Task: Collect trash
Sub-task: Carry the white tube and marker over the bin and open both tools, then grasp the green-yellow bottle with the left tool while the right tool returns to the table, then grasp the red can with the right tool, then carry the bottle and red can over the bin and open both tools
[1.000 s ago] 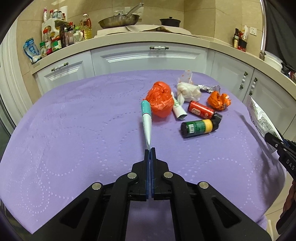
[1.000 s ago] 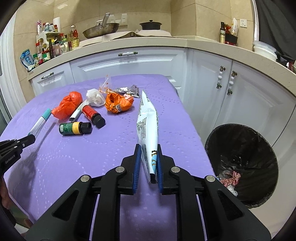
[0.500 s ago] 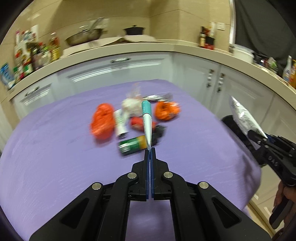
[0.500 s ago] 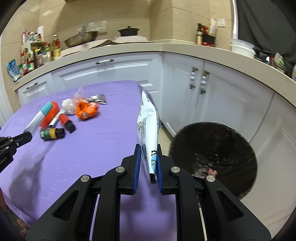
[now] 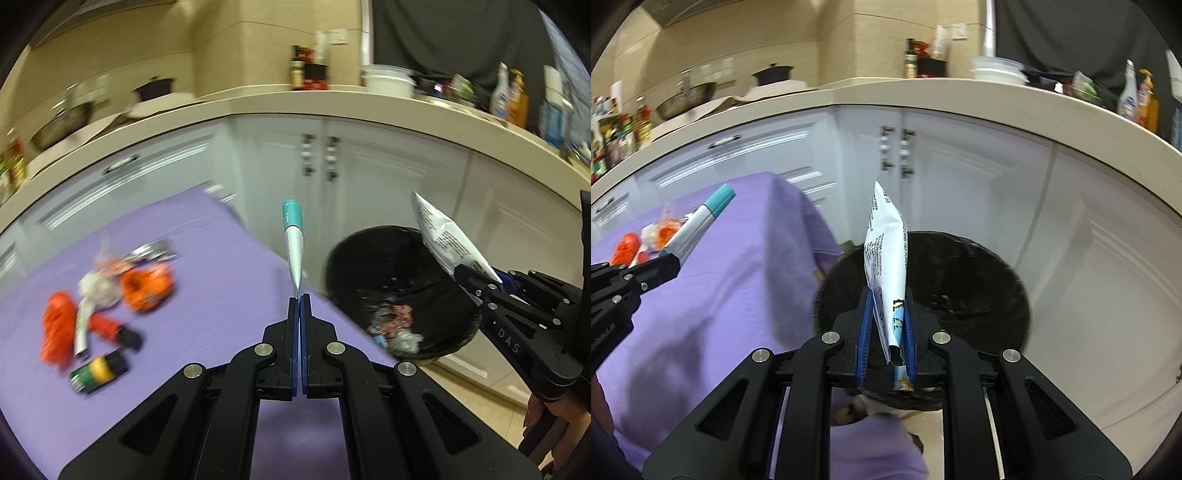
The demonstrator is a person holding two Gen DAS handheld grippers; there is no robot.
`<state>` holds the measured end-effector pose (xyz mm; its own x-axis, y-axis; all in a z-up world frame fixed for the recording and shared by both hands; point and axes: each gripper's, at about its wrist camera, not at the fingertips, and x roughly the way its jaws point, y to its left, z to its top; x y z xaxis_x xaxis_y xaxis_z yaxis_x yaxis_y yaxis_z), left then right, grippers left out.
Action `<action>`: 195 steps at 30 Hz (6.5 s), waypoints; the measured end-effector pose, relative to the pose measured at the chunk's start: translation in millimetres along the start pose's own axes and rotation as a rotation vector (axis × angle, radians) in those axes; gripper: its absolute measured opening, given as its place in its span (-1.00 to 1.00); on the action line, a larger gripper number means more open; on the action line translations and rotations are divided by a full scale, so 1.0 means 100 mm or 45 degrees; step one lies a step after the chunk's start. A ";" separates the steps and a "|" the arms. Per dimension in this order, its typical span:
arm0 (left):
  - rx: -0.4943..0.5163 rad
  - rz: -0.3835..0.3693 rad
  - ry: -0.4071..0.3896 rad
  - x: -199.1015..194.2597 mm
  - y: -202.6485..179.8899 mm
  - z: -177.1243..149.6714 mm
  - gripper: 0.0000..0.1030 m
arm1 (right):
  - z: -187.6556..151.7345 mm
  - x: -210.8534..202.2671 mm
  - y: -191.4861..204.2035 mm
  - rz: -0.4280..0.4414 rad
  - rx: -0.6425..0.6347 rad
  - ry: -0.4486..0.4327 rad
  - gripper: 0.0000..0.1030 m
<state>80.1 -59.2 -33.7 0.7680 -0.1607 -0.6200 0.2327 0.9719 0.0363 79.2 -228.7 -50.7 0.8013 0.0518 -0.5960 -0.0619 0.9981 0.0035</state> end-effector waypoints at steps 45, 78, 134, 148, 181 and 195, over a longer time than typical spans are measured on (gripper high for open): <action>-0.048 0.118 0.095 0.23 0.20 0.01 -0.18 | 0.07 0.27 0.06 0.142 0.066 0.031 -0.42; -0.173 0.299 0.182 -0.20 1.69 -0.64 0.25 | 0.01 0.18 1.84 0.442 -0.253 0.115 -0.21; -0.506 0.559 0.173 -0.76 2.71 -1.11 0.08 | 0.10 0.51 3.00 0.608 -0.563 0.303 -0.57; -0.516 0.557 0.154 -0.83 2.60 -1.12 0.08 | 0.02 0.19 2.72 0.615 -0.500 0.218 -0.58; -0.488 0.569 0.138 -0.82 2.28 -1.07 0.08 | -0.06 0.14 2.38 0.539 -0.448 0.203 -0.55; -0.325 0.366 0.069 -0.59 1.45 -0.58 0.08 | 0.04 -0.07 1.40 0.369 -0.285 0.106 -0.55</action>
<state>34.2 101.2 -37.1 0.7462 0.1274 -0.6534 -0.1490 0.9886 0.0226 67.9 -88.7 -42.7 0.6811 0.3186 -0.6592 -0.4147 0.9099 0.0113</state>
